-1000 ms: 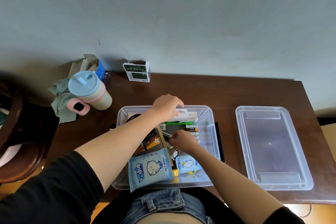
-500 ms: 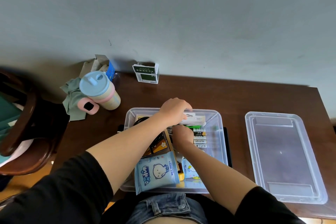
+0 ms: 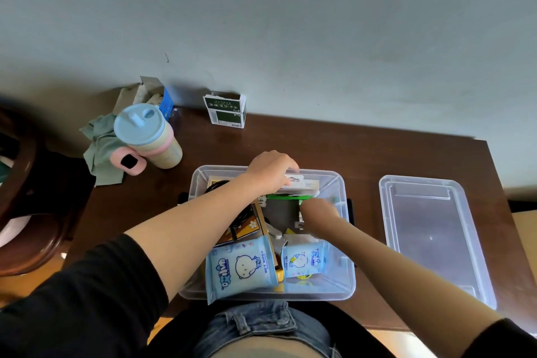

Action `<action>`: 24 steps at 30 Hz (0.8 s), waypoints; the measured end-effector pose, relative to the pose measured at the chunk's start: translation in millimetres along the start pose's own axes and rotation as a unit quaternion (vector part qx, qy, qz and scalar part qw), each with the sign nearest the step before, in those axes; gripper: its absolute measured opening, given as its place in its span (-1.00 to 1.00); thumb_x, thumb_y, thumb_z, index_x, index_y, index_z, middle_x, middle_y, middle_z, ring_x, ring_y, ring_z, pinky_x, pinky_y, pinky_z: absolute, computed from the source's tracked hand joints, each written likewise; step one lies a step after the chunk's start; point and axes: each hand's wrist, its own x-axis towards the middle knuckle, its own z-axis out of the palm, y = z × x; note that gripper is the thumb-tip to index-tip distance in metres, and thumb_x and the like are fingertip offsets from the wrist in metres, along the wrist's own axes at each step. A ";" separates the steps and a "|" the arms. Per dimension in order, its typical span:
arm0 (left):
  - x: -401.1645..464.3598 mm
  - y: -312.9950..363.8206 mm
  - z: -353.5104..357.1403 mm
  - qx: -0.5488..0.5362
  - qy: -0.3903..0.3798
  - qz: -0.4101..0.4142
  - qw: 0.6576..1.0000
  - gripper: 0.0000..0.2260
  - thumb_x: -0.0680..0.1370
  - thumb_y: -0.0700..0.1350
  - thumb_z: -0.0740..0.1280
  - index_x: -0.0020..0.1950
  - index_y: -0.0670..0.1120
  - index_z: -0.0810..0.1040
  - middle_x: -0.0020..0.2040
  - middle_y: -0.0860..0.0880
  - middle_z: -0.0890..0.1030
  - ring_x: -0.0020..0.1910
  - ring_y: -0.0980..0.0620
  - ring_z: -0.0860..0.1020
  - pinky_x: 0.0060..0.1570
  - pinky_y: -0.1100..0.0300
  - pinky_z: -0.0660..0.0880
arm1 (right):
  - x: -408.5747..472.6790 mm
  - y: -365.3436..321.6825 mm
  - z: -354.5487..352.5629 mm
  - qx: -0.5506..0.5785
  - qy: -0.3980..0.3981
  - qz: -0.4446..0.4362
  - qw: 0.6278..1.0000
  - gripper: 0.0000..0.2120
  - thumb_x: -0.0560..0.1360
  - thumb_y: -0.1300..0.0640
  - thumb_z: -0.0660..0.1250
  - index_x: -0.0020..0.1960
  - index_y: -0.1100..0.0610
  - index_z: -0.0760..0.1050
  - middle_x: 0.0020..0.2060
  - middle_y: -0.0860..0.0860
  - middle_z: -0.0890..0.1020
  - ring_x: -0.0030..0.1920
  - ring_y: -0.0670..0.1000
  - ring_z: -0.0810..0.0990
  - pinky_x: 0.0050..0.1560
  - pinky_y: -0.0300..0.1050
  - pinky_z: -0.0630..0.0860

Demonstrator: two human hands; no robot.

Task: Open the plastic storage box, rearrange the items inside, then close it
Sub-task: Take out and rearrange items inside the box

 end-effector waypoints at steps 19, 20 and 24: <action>-1.9 -0.6 0.3 0.006 0.006 0.015 1.000 -0.65 0.53 -0.17 0.38 0.32 -0.03 0.53 0.25 -0.06 0.58 0.22 -0.08 0.52 0.16 0.04 0.44 | 4.6 -4.2 11.7 -0.035 -0.005 0.026 0.999 -0.77 0.51 0.34 0.24 0.15 0.21 0.51 0.07 0.10 0.60 0.09 0.08 0.59 -0.04 -0.17 0.48; -1.9 -0.8 0.2 0.005 0.006 0.014 1.000 -0.65 0.53 -0.17 0.38 0.32 -0.03 0.53 0.25 -0.06 0.58 0.22 -0.09 0.52 0.16 0.03 0.44 | 5.8 -4.1 11.3 -0.013 -0.005 0.030 0.999 -0.78 0.51 0.32 0.25 0.14 0.21 0.51 0.07 0.10 0.60 0.08 0.08 0.59 -0.05 -0.16 0.49; -1.6 -1.3 1.1 0.008 0.005 0.015 1.000 -0.65 0.52 -0.16 0.39 0.31 -0.02 0.53 0.24 -0.06 0.59 0.21 -0.08 0.54 0.13 0.05 0.46 | 7.4 -6.1 14.7 0.047 -0.002 0.033 0.998 -0.81 0.52 0.10 0.29 0.06 0.18 0.53 -0.02 0.07 0.62 -0.01 0.08 0.60 -0.16 -0.16 0.46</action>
